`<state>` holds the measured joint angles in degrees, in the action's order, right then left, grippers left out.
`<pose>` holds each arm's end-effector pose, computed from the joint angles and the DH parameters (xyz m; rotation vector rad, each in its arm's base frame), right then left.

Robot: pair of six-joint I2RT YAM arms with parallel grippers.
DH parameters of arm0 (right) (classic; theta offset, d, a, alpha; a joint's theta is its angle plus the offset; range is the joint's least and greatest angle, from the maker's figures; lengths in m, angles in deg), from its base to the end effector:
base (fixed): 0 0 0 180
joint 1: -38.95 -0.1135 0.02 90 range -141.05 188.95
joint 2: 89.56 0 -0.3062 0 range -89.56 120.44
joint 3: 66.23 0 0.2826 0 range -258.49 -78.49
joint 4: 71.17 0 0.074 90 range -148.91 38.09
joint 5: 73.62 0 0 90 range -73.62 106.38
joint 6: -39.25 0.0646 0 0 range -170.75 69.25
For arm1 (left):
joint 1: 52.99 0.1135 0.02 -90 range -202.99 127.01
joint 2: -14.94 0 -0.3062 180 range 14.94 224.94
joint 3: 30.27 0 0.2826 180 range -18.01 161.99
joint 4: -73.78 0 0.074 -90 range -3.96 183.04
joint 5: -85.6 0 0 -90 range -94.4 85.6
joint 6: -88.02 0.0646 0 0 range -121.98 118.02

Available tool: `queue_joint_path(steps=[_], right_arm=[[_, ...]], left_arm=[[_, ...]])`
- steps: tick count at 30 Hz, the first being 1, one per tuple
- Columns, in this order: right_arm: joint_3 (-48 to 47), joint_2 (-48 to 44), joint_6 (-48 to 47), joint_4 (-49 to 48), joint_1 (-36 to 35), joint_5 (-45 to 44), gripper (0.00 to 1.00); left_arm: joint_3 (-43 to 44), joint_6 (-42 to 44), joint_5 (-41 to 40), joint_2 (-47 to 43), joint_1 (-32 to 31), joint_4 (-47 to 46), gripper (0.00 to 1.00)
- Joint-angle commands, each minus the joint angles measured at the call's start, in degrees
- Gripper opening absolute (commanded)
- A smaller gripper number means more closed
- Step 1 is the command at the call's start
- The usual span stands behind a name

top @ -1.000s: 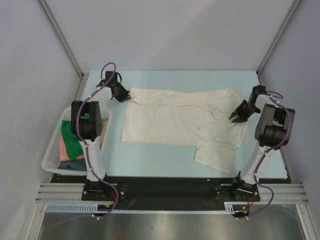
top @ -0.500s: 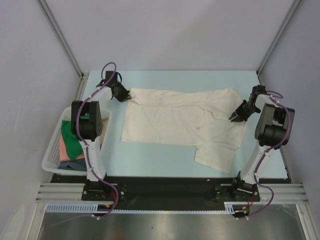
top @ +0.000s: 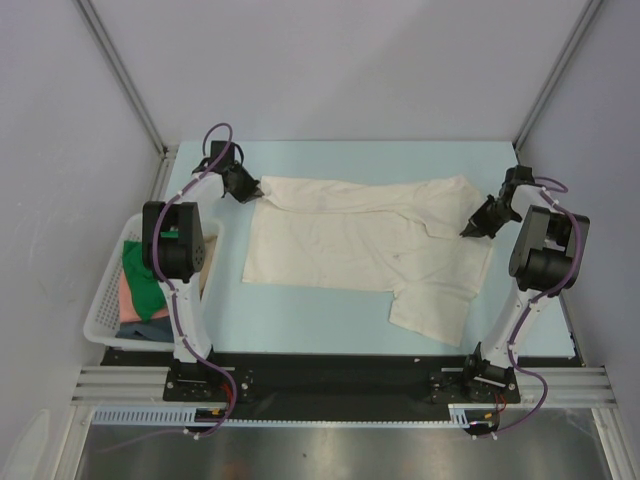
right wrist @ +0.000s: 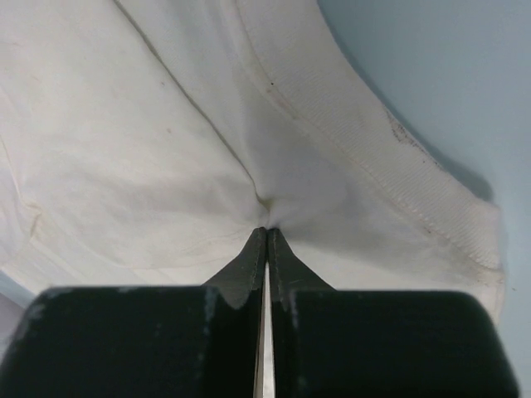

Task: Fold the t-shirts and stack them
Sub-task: Flatten the tshirt out

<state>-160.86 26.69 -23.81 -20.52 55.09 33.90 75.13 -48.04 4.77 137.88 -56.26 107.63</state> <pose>0.4467 -0.1090 0.1548 0.9742 2.6529 0.4749 0.5405 -0.0412 0.1776 -0.8594 2.3889 -0.5559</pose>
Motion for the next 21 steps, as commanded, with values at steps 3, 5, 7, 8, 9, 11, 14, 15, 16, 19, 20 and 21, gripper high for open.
queue_joint_path(steps=[3,5,7,8,9,11,14,15,16,19,20,21], right_arm=[[-3.8,-0.5,0.6,1.9,0.0,1.4,0.00],[-4.1,-0.8,0.8,2.0,0.0,1.7,0.00],[-4.8,-0.8,0.6,2.2,0.0,1.8,0.00],[-5.3,-0.5,0.3,2.6,0.0,1.7,0.03],[-5.6,-0.3,0.1,3.2,0.0,1.6,0.06],[-5.6,-0.3,0.0,3.1,0.0,2.0,0.12],[-5.3,0.2,0.0,2.7,-0.1,2.4,0.21],[-5.1,0.3,0.1,2.7,-0.1,2.5,0.21],[-4.9,0.4,0.1,2.5,-0.1,2.6,0.21],[-3.8,0.2,0.4,1.6,-0.2,2.7,0.22],[-3.3,0.2,0.7,1.3,-0.2,2.8,0.22],[-2.9,0.3,0.7,1.0,-0.3,2.8,0.22]], left_arm=[[2.6,1.8,-0.1,-1.3,-0.4,-0.6,0.00],[2.7,2.2,-0.2,-1.4,-0.4,-0.4,0.00],[2.7,2.5,-0.3,-1.4,-0.3,-0.2,0.00],[2.8,2.6,-0.3,-1.5,-0.4,-0.1,0.00],[3.0,2.6,-0.3,-1.6,-0.4,-0.1,0.00],[3.2,3.0,-0.4,-1.6,-0.4,0.0,0.00],[3.4,3.1,-0.2,-1.2,-0.4,0.1,0.00],[3.6,3.1,-0.1,-1.3,-0.4,0.2,0.00],[3.6,3.0,-0.1,-1.1,-0.4,0.1,0.00],[3.6,3.2,0.1,-1.0,-0.4,0.2,0.00],[3.6,3.2,0.0,-1.1,-0.4,0.3,0.00],[3.6,3.2,0.1,-1.0,-0.3,0.4,0.00]])
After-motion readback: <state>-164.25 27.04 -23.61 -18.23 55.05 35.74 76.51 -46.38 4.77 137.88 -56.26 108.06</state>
